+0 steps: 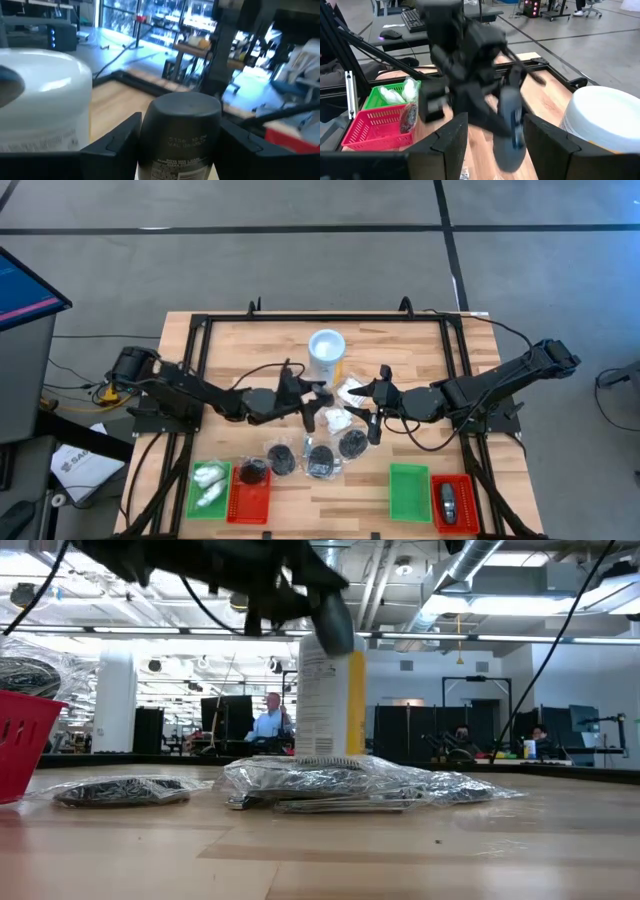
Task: Pick & Place Travel size toiletries
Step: Put the deodorant into the right red bin
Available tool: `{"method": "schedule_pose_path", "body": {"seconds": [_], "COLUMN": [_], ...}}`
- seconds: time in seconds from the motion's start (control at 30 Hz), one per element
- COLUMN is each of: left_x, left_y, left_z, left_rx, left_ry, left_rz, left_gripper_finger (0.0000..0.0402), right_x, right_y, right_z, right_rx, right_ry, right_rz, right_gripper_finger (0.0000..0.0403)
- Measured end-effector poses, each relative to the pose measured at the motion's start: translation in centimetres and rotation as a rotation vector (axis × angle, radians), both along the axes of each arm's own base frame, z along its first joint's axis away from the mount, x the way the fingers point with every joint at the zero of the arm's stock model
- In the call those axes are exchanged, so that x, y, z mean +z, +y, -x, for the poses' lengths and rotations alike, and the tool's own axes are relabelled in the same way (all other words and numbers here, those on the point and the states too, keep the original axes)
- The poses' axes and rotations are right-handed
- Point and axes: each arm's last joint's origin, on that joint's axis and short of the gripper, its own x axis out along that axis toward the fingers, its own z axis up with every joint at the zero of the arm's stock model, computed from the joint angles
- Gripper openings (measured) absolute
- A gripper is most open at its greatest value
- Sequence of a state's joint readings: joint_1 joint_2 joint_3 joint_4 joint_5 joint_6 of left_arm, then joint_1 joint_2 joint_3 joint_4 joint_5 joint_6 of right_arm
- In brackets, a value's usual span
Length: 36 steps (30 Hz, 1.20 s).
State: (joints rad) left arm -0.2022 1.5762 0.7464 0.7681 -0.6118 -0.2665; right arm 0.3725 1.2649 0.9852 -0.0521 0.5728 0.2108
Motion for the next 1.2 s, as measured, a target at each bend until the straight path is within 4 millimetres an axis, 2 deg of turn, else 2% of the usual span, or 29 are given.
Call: {"method": "schedule_pose_path", "body": {"seconds": [0.27,0.43,0.93,1.03,1.2], "left_x": [3.4,4.6,4.9,5.1,5.1], "left_y": [0.4,0.5,0.3,0.2,-0.2], "left_z": [1.6,2.2,2.1,1.7,-0.2], "left_rx": [0.002,0.002,-0.069,-0.078,-0.095], "left_ry": [-0.111,-0.152,-0.187,-0.186,-0.174], "left_rz": [0.023,0.031,0.061,0.061,0.038], "left_gripper_finger": [0.0185,0.0187,0.0185,0.0186,0.0186], "right_x": [0.0,0.0,0.0,-0.6,-2.2], "right_y": [0.0,0.0,-0.4,-0.3,-0.1], "right_z": [0.0,0.0,-0.2,-1.0,-2.8], "right_rx": [0.000,0.000,-0.015,-0.023,-0.025], "right_ry": [0.000,-0.002,-0.006,0.004,0.026], "right_rz": [0.000,-0.001,-0.002,0.002,0.050], "right_gripper_finger": [0.0182,0.0182,0.0182,0.0182,0.0182]}}
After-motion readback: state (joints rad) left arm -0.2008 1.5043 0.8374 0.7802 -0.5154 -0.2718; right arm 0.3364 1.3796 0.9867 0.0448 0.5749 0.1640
